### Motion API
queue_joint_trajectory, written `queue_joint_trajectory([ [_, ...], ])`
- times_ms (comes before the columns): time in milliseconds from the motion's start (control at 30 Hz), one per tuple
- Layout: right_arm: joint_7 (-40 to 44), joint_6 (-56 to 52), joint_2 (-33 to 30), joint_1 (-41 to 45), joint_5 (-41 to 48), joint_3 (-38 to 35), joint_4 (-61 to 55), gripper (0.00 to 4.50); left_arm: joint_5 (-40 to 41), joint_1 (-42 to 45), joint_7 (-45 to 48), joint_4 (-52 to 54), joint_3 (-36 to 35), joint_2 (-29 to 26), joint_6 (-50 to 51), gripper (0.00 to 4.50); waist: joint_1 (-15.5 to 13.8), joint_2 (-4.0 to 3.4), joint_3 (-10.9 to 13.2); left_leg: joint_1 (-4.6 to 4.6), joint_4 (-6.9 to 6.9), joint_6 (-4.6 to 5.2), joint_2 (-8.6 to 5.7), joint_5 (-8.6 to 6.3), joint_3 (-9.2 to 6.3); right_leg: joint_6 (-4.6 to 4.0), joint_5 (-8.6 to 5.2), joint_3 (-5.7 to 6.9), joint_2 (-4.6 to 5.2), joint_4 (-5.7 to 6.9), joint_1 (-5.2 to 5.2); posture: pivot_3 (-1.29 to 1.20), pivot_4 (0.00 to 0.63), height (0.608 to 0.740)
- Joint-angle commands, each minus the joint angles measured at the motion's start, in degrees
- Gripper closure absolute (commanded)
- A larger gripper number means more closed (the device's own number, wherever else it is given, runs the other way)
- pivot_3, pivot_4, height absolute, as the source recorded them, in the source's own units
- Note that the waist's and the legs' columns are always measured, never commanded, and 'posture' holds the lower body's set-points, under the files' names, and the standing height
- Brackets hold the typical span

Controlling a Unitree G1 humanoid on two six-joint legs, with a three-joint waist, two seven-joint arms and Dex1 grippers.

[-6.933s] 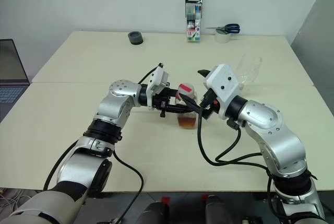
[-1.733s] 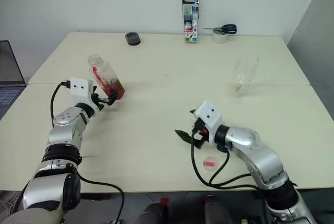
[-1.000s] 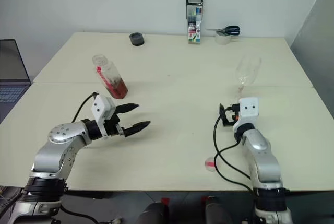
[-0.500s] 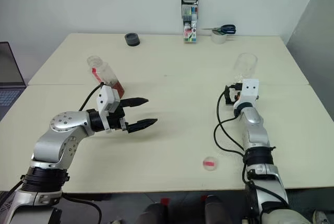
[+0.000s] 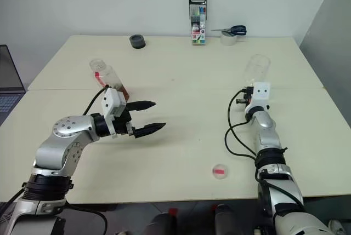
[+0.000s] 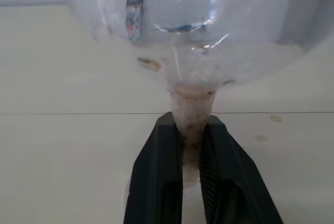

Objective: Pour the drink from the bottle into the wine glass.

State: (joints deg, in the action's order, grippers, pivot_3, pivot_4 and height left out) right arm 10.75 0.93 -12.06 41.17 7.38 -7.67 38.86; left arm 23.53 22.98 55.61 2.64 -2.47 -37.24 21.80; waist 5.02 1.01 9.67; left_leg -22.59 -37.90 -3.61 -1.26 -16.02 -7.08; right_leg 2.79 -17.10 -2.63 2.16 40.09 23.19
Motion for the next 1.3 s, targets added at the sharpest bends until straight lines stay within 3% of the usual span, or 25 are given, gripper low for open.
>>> queue_joint_trajectory([
  [33,5.2,0.4,1.9,-0.2,-0.7,4.7,-8.6,4.36,1.4,-1.1,-3.2,4.1,-3.6,-0.4,1.8,0.0,0.3,-0.01,0.0,0.0,0.0,0.0,0.01,0.0,0.0,0.0,0.0,0.0,0.0,0.01,0.02,0.0,0.15,0.74],
  [167,11.6,-2.2,7.1,-0.6,-0.4,11.3,-13.0,4.36,2.4,-4.9,-5.0,8.2,-6.6,-2.2,4.1,0.0,0.9,-0.02,0.0,0.03,0.05,-0.02,0.06,0.01,-0.14,0.0,0.0,-0.01,-0.01,0.03,0.03,0.0,0.15,0.74],
  [333,15.4,-2.8,12.8,2.1,-1.6,15.5,-8.0,4.36,3.6,-7.7,-7.4,11.6,-10.5,-3.7,6.1,0.0,0.8,-0.06,0.0,0.02,0.04,-0.03,0.03,0.02,-0.42,0.0,0.0,0.07,-0.01,0.05,0.03,0.0,0.15,0.74],
  [500,16.2,0.2,14.6,5.3,-2.5,16.1,-0.8,4.36,4.0,-11.4,-9.0,14.2,-13.1,-4.3,6.6,0.0,-0.3,-0.06,0.0,0.0,-0.02,-0.07,-0.04,0.04,-0.46,0.0,0.0,0.06,0.08,-0.07,-0.04,0.0,0.15,0.74],
  [900,17.6,6.9,14.9,8.2,-4.3,15.8,9.5,4.36,5.5,-13.5,-11.2,17.2,-16.0,-4.9,8.2,0.0,0.0,-0.07,0.0,0.03,0.04,-0.07,-0.01,0.04,-0.42,-0.01,0.0,0.06,0.0,-0.04,0.0,0.0,0.15,0.74],
  [1300,20.0,7.2,15.3,8.2,-3.9,15.1,9.9,0.31,6.7,-11.0,-13.4,19.7,-15.3,-4.0,8.0,0.0,0.0,-0.07,0.0,0.03,0.05,-0.07,-0.01,0.04,-0.42,-0.01,0.0,0.06,0.0,-0.04,0.0,0.0,0.15,0.74],
])
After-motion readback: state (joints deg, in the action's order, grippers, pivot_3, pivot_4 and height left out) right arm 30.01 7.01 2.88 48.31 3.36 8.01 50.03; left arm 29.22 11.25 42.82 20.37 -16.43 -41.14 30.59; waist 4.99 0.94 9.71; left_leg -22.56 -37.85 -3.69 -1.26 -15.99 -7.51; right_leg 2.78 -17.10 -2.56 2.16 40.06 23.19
